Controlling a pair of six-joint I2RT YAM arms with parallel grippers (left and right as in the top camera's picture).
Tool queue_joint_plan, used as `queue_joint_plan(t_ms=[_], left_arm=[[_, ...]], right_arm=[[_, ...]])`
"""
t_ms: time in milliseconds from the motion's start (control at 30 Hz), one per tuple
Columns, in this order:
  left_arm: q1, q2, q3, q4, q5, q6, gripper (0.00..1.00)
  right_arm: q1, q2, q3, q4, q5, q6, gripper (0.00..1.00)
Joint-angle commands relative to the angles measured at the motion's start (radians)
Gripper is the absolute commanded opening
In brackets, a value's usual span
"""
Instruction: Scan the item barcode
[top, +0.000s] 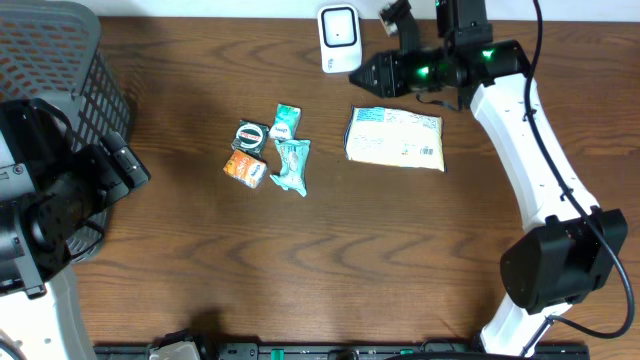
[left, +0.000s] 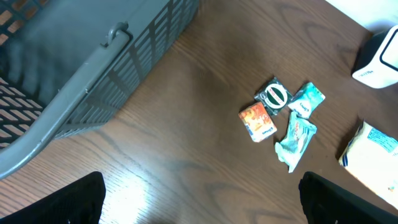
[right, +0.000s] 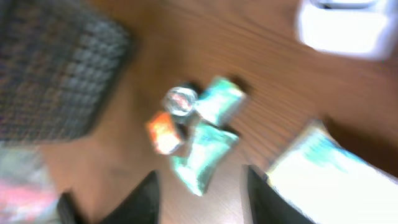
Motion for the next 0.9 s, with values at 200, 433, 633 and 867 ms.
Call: queue_joint_plan(t_ms=[200, 433, 633, 867], left_arm=[[0.005, 0.0, -0.009, -0.002, -0.01, -0.002, 0.98], [0.005, 0.0, -0.009, -0.002, -0.01, -0.002, 0.97], [0.005, 0.0, -0.009, -0.002, -0.01, -0.002, 0.97], [0.005, 0.0, -0.009, -0.002, -0.01, -0.002, 0.98]], right_arm=[[-0.032, 0.187, 0.002, -0.064, 0.443, -0.008, 0.54], [-0.055, 0.302, 0.002, -0.164, 0.336, -0.066, 0.69], [-0.056, 0.298, 0.002, -0.402, 0.164, -0.127, 0.77], [-0.05, 0.291, 0.004, -0.569, -0.098, -0.203, 0.8]])
